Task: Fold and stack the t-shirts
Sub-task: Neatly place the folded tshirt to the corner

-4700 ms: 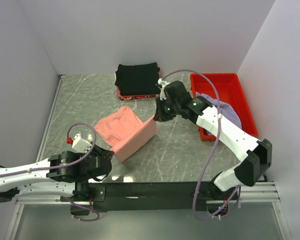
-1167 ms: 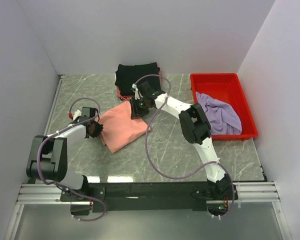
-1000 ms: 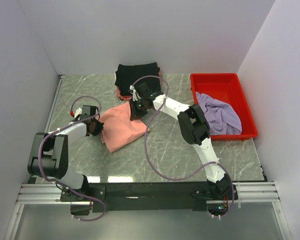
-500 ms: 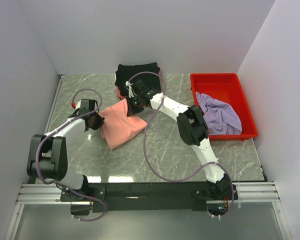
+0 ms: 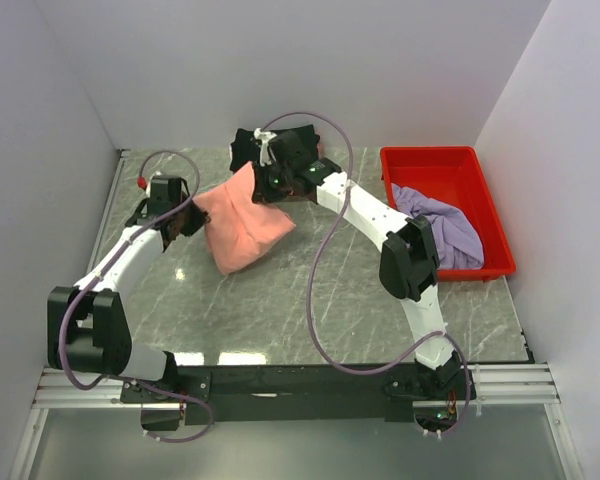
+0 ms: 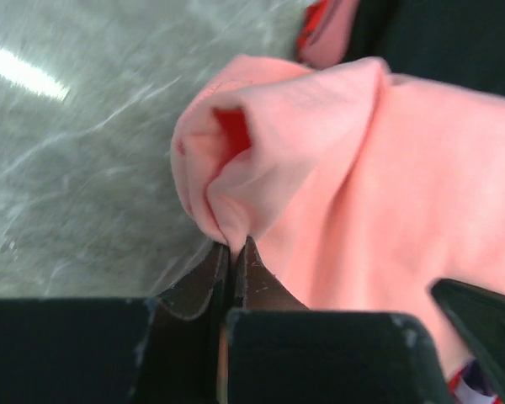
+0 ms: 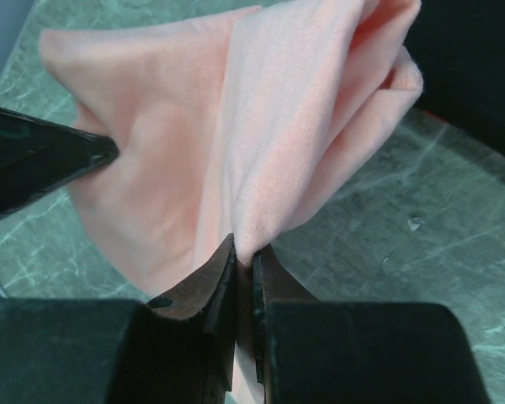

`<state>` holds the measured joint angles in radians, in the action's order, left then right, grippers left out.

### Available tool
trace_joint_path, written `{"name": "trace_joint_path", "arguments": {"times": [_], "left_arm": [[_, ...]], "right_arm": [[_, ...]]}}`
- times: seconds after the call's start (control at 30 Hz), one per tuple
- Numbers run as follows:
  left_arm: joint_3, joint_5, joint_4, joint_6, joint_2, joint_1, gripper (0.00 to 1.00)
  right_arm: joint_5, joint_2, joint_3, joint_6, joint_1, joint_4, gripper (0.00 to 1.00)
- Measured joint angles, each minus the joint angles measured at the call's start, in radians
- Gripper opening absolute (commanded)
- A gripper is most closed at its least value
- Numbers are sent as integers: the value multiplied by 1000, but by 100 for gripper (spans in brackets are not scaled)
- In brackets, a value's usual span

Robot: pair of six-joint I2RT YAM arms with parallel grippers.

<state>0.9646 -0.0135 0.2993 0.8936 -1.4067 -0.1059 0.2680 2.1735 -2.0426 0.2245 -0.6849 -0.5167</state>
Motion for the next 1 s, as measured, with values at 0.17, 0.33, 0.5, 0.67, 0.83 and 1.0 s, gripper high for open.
{"name": "trace_joint_path", "arguments": {"times": [0.17,0.33,0.5,0.67,0.83,1.0], "left_arm": [[97,16,6,-25,-6,0,1],[249,45,12,-56,-84,0,1],[438,73,19,-96,-227,0,1],[600,116,14,-131,-369,0,1],[785,166,14,-164,-510,0,1],[977,176,18,-185,-659,0,1]], "right_arm": [[-24,0,-28,-2,14,-16,0],[-36,0,-87,3,61,-15,0],[-39,2,-106,23,117,32,0],[-38,34,-174,48,162,67,0],[-39,57,-198,74,197,137,0],[-39,112,-254,101,222,194,0]]}}
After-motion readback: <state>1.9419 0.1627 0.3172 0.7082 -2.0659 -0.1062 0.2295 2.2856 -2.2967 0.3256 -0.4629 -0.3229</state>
